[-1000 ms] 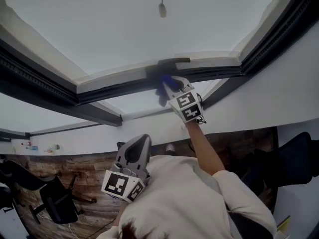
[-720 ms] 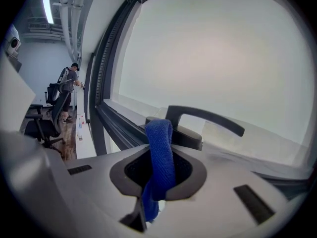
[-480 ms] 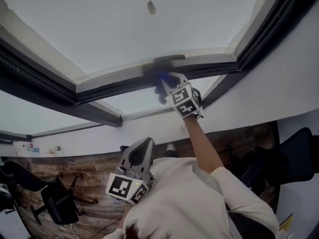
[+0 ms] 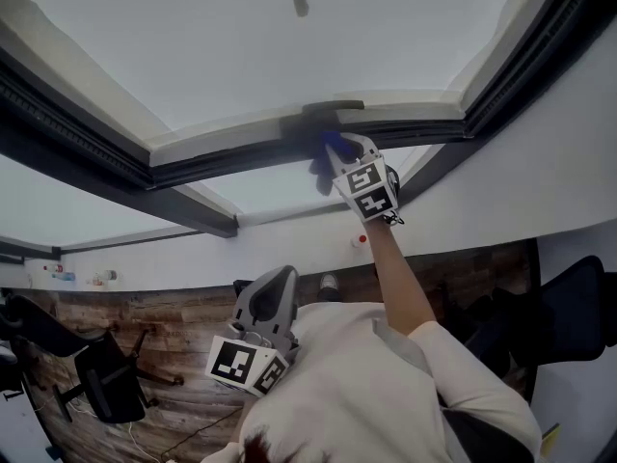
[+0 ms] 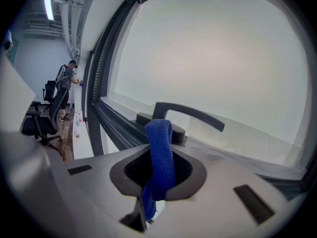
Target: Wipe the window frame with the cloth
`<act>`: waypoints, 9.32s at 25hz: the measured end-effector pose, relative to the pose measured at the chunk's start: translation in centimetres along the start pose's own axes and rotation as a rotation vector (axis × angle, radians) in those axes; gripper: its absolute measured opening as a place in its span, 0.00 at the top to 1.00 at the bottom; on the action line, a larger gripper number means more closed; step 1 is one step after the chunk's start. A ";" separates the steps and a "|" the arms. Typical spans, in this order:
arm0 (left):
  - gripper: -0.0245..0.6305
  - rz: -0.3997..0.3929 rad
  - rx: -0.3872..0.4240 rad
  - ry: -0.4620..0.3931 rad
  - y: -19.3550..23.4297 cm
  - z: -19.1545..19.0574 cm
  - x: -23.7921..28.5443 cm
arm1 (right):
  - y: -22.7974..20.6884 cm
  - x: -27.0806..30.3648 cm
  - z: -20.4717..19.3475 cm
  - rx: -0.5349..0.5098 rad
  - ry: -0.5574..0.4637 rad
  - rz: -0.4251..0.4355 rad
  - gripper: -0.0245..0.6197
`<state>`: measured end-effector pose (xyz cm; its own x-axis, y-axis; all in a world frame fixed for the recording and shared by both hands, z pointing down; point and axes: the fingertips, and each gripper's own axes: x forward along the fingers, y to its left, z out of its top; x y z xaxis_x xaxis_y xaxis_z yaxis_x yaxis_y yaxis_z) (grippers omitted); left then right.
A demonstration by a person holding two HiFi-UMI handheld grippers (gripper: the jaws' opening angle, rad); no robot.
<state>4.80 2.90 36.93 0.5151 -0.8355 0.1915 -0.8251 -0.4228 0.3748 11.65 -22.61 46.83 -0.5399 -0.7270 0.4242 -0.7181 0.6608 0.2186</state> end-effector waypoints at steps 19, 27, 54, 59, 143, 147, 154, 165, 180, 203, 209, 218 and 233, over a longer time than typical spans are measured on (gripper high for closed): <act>0.95 -0.017 0.006 0.013 -0.5 -0.3 1.2 | -2.5 -1.3 -1.2 0.005 -0.004 -0.040 0.89; 0.95 -0.013 0.008 0.013 -0.5 -0.3 1.1 | -3.2 -1.7 -1.5 0.012 -0.004 -0.057 0.89; 0.95 -0.016 0.008 0.016 -0.8 -0.5 1.4 | -5.1 -2.8 -2.5 0.024 -0.002 -0.100 0.89; 0.95 -0.020 0.010 0.018 -0.8 -0.5 1.6 | -5.5 -2.9 -2.7 0.030 -0.003 -0.108 0.89; 0.95 -0.047 0.004 0.031 -0.5 -0.2 3.6 | -15.4 -8.1 -7.2 0.127 0.026 -0.331 0.89; 0.95 -0.042 0.004 0.027 -0.4 -0.2 3.6 | -16.0 -8.4 -7.5 0.136 0.028 -0.345 0.89; 0.95 -0.035 0.007 0.025 -0.3 -0.2 3.6 | -17.0 -8.9 -8.2 0.155 0.034 -0.368 0.89; 0.95 -0.033 0.007 0.024 -0.3 0.0 4.2 | -18.7 -9.8 -8.9 0.174 0.039 -0.406 0.89; 0.95 -0.053 0.014 0.027 -0.5 0.3 5.3 | -20.1 -10.6 -9.5 0.189 0.034 -0.429 0.89; 0.95 -0.052 0.009 0.036 0.1 0.5 5.9 | -23.9 -12.5 -11.4 0.235 0.073 -0.529 0.89; 0.95 -0.042 0.008 0.033 0.3 0.6 6.0 | -25.0 -13.1 -12.0 0.246 0.076 -0.556 0.89; 0.95 -0.034 0.006 0.031 0.2 0.5 6.0 | -26.4 -13.8 -12.6 0.239 0.092 -0.589 0.89; 0.95 -0.031 0.015 0.022 0.1 0.6 4.8 | -26.7 -14.0 -12.7 0.262 0.098 -0.564 0.89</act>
<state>7.05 -1.36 37.34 0.5449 -0.8143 0.2000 -0.8121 -0.4533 0.3674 43.93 -27.70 46.25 -0.0127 -0.9217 0.3877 -0.9711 0.1038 0.2150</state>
